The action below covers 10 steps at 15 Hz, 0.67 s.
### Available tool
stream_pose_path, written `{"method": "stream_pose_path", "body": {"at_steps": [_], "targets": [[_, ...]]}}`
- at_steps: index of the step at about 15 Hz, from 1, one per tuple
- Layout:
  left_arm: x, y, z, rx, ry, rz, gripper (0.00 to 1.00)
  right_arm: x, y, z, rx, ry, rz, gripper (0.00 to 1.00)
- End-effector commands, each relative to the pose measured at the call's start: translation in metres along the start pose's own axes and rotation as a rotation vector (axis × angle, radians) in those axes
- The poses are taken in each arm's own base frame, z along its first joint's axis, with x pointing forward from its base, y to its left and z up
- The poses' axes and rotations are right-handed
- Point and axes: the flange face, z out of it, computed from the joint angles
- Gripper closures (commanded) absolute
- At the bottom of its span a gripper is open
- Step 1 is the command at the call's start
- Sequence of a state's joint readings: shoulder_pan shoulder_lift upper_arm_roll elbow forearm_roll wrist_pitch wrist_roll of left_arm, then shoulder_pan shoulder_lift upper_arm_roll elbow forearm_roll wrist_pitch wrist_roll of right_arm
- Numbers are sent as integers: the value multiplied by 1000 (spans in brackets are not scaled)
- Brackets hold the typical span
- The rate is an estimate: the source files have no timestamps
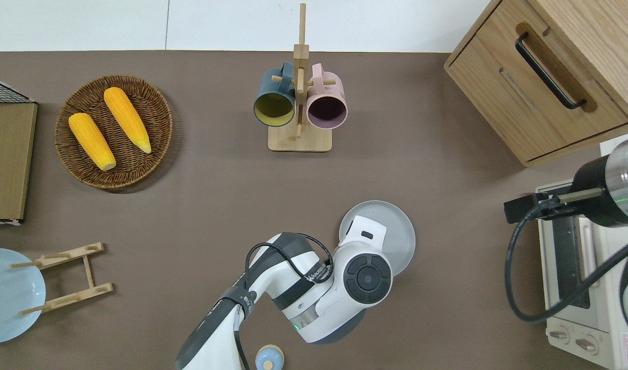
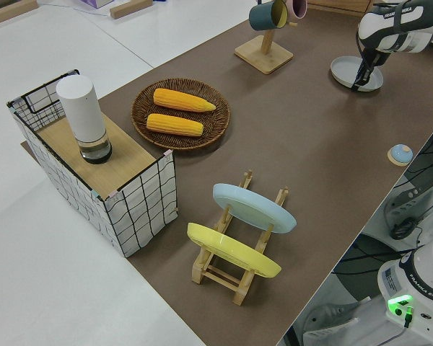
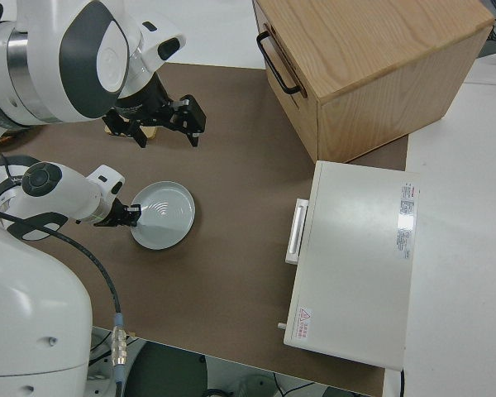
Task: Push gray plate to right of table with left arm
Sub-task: 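Keep pushing the gray plate with the left gripper toward the toaster oven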
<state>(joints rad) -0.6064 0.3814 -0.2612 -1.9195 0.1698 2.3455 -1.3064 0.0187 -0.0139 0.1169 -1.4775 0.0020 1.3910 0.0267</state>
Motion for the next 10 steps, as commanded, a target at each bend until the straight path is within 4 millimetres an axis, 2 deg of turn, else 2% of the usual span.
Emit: {"method": "stream_pose_path", "body": {"at_steps": [1, 2, 5, 7, 8, 10], "targets": [[-2, 4, 14, 40, 5, 7, 1000, -3, 1, -4, 10, -4, 4, 17], [-1, 4, 13, 39, 4, 3, 905, -3, 1, -4, 10, -4, 4, 17], [1, 3, 13, 39, 7, 4, 396, -3, 1, -4, 10, -4, 4, 17], [6, 1, 10, 37, 13, 13, 111, -3, 2, -4, 10, -6, 6, 17], [11, 0, 4, 30, 17, 30, 16, -3, 1, -4, 10, -4, 4, 17], [14, 0, -3, 30, 23, 31, 9, -3, 2, -4, 10, -4, 6, 17]]}}
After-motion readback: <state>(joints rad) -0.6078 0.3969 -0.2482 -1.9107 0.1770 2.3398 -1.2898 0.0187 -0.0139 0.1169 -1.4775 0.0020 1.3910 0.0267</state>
